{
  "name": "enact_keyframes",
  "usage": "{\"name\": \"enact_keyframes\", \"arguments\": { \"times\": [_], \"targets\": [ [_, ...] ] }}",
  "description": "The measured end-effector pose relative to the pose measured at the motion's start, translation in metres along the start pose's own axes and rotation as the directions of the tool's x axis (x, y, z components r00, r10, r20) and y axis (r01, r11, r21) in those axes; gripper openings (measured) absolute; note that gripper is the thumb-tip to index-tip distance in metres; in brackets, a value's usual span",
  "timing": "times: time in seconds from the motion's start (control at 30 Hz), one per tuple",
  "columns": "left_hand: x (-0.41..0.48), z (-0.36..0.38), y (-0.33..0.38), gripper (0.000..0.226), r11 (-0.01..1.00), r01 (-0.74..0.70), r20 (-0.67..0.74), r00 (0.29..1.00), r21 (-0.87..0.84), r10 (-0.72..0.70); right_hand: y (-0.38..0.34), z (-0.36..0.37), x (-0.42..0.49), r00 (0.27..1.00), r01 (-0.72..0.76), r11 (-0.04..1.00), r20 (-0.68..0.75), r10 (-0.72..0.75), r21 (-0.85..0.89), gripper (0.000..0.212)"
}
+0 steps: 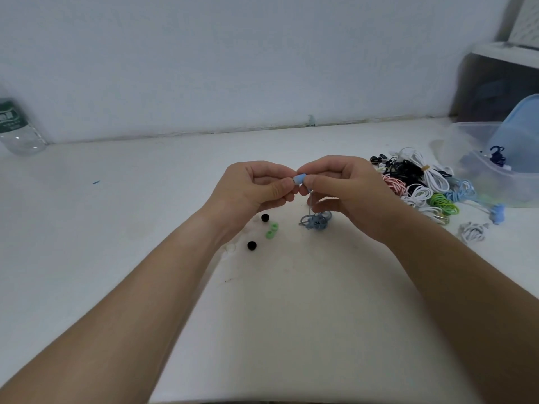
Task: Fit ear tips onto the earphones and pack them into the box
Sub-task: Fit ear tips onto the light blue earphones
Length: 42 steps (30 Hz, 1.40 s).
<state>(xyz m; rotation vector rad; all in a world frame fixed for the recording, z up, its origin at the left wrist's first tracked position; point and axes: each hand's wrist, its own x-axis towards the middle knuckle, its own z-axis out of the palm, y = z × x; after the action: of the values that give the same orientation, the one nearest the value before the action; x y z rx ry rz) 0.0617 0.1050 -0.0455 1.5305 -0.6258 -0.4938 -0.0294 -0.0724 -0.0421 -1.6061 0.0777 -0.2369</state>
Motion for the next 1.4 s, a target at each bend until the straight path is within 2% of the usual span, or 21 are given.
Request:
{"name": "enact_keyframes", "arguments": {
  "times": [0.4, 0.73, 0.97, 1.13, 1.27, 1.33, 1.4],
  "targets": [
    [-0.001, 0.001, 0.002, 0.01, 0.999, -0.009, 0.015, 1.0, -0.042, 0.009, 0.0, -0.002, 0.001, 0.997, -0.058, 0.997, 0.049, 0.055, 0.057, 0.014],
    [-0.002, 0.003, 0.002, 0.01, 0.998, -0.011, -0.021, 1.0, -0.064, 0.01, 0.003, -0.002, 0.002, 0.997, -0.019, 0.987, 0.074, 0.008, 0.161, 0.015],
    [0.0, 0.004, 0.0, 0.011, 0.997, -0.014, -0.028, 1.0, -0.073, 0.012, 0.004, 0.0, 0.003, 0.998, 0.055, 0.998, -0.041, -0.054, 0.037, 0.011],
    [-0.001, 0.004, 0.002, 0.012, 0.996, -0.024, 0.003, 1.0, -0.085, 0.024, 0.001, -0.003, 0.002, 0.996, 0.057, 0.997, -0.066, -0.06, -0.049, 0.009],
    [-0.003, 0.008, 0.005, 0.014, 0.999, -0.04, -0.012, 0.999, -0.018, 0.04, -0.003, -0.003, -0.001, 0.996, 0.079, 0.991, -0.035, -0.083, -0.107, 0.007],
    [-0.003, 0.011, 0.004, 0.013, 0.998, -0.056, -0.053, 0.997, 0.026, 0.057, -0.004, -0.004, 0.0, 0.995, 0.083, 0.987, -0.049, -0.09, -0.139, 0.011],
    [-0.003, 0.013, 0.005, 0.013, 0.993, -0.083, -0.096, 0.991, 0.089, 0.091, -0.003, -0.009, 0.003, 0.986, 0.07, 0.984, -0.141, -0.094, -0.166, 0.024]
  ]
}}
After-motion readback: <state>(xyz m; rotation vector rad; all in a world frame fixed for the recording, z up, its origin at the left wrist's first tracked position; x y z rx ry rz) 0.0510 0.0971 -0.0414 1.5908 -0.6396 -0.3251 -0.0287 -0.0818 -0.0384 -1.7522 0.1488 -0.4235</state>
